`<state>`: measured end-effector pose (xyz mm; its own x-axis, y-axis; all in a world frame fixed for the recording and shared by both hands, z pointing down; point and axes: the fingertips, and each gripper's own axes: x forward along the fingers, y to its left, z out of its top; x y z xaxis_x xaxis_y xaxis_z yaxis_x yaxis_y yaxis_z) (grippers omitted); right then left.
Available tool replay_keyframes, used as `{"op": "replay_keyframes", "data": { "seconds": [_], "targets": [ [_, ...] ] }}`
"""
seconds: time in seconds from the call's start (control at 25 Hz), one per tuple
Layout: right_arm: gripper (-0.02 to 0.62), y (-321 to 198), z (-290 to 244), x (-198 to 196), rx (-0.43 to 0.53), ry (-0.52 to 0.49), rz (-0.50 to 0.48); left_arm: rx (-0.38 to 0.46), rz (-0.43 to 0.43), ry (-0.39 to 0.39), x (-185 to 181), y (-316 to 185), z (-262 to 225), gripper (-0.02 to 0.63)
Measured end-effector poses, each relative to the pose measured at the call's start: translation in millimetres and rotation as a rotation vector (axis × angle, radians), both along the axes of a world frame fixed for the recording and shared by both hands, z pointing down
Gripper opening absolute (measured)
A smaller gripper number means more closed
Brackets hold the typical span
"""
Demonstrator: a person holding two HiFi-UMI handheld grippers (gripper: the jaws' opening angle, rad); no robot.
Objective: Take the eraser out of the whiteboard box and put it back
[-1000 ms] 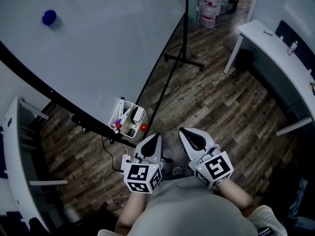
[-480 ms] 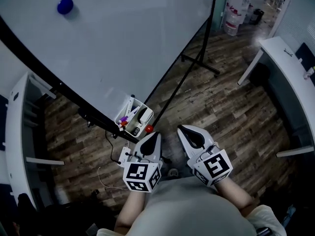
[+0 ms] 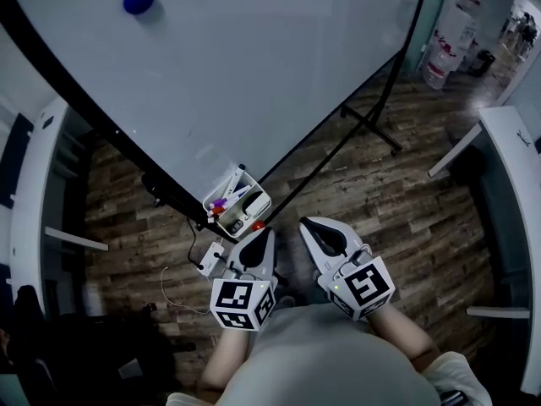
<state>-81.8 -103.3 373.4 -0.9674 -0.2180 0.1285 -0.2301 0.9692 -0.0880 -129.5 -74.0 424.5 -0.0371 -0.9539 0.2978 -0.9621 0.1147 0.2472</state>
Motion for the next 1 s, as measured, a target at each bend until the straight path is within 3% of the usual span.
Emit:
{"op": "replay_keyframes", "data": {
  "seconds": [0.44, 1.0],
  "targets": [
    [0.017, -8, 6, -27, 0.024, 0.004, -0.225, 0.001, -0.211, -0.016, -18, 4, 0, 0.006],
    [0.141, -7, 18, -58, 0.081, 0.04, -0.469, -0.014, -0.429, -0.026, -40, 16, 0, 0.006]
  ]
}}
